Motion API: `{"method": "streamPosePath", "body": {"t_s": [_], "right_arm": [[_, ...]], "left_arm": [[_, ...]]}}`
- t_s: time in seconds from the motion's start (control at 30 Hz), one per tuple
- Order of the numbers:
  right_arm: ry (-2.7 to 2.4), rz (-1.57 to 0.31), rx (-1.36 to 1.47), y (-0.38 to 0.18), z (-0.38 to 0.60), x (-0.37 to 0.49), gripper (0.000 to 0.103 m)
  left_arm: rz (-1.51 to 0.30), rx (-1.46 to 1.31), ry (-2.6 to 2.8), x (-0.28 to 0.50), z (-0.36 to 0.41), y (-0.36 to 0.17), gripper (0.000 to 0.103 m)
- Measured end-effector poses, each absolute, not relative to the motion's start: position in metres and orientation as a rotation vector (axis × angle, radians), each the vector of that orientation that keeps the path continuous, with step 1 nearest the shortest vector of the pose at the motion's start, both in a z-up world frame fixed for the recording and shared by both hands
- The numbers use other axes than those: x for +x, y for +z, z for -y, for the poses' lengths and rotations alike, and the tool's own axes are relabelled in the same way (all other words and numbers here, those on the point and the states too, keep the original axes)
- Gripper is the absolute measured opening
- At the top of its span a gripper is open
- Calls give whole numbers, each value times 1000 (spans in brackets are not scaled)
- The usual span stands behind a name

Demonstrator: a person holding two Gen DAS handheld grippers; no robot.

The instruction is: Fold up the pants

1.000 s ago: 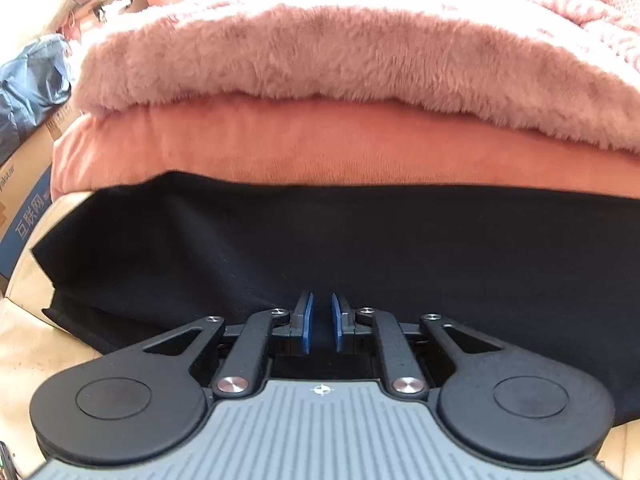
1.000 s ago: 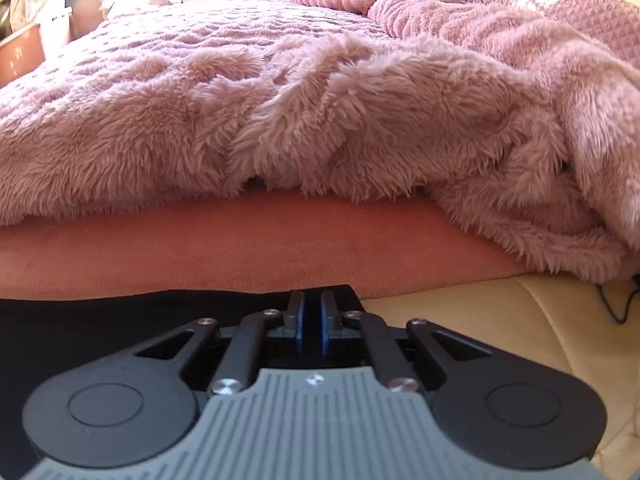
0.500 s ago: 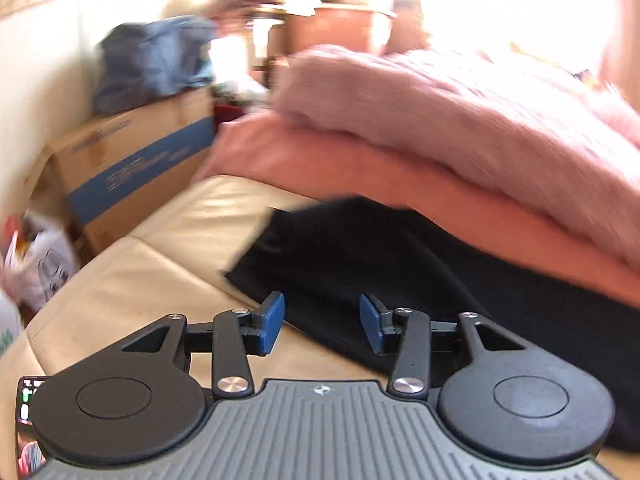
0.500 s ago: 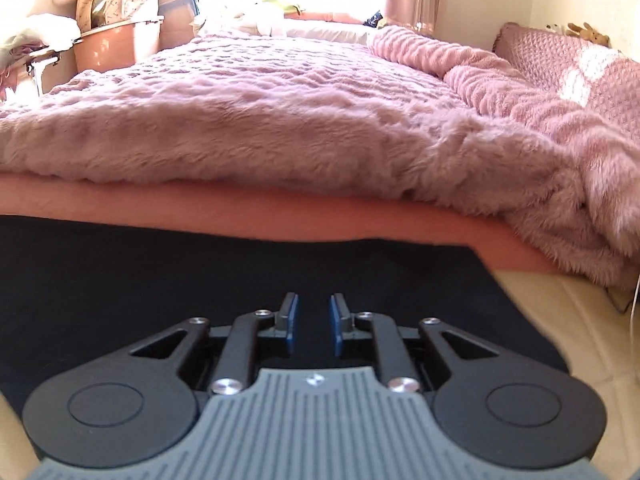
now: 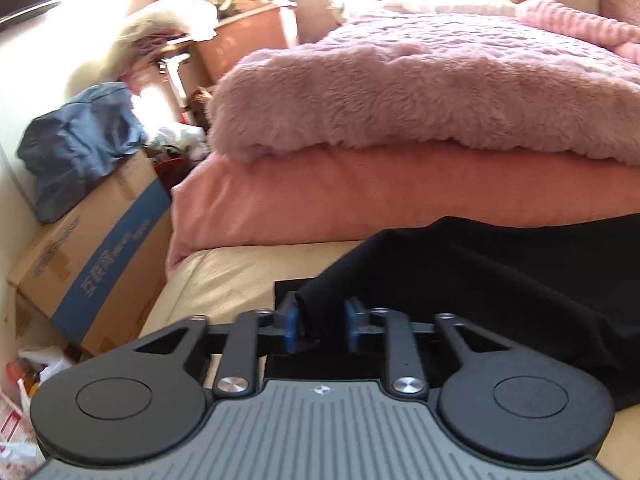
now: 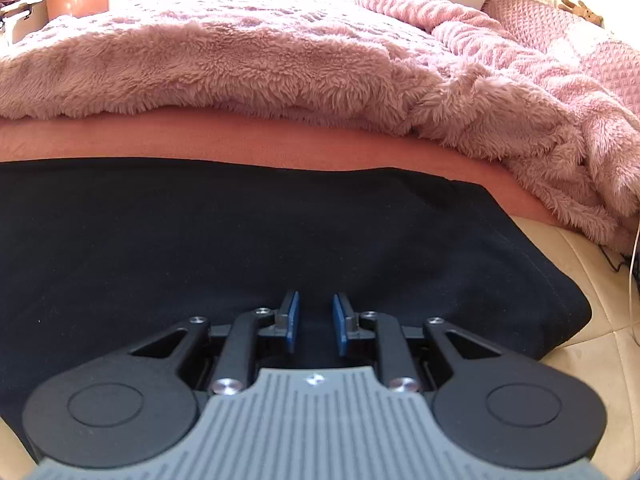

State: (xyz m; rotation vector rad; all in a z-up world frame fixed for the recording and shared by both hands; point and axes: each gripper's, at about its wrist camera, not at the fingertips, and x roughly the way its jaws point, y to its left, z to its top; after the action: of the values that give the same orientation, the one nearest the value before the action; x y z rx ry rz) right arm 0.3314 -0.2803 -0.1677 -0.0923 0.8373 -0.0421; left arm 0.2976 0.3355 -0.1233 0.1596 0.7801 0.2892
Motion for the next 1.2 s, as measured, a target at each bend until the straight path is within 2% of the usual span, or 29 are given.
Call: {"method": "streamPosePath", "body": {"t_s": [0.07, 0.3, 0.43, 0.53, 0.63, 0.73, 0.87, 0.93, 1.0, 1.1, 1.2], "right_arm": [[-43, -839, -101, -168, 279, 332, 15], [-35, -846, -127, -168, 277, 333, 15], [-30, -851, -132, -167, 278, 334, 15], [-35, -850, -140, -168, 276, 335, 15], [-39, -852, -155, -168, 274, 336, 15], [-39, -856, -161, -168, 273, 337, 15], [-33, -858, -170, -168, 273, 338, 15], [-33, -857, -173, -168, 273, 338, 15], [-34, -854, -177, -169, 272, 339, 15], [-34, -855, -183, -169, 271, 340, 15], [-28, -860, -194, -165, 271, 341, 15]], "left_arm": [[-794, 172, 273, 302, -337, -121, 1], [-734, 86, 191, 296, -343, -48, 1], [-845, -140, 149, 315, -384, -3, 1], [-1038, -315, 202, 347, -433, -32, 1], [-1195, -225, 267, 375, -438, -86, 1], [-1227, -219, 298, 390, -439, -125, 0], [-1168, -216, 336, 394, -440, -141, 1], [-1157, -158, 375, 395, -438, -143, 9], [-1145, -118, 417, 392, -439, -140, 23], [-1093, -172, 448, 377, -446, -123, 33], [-1054, -316, 425, 356, -454, -108, 35]]}}
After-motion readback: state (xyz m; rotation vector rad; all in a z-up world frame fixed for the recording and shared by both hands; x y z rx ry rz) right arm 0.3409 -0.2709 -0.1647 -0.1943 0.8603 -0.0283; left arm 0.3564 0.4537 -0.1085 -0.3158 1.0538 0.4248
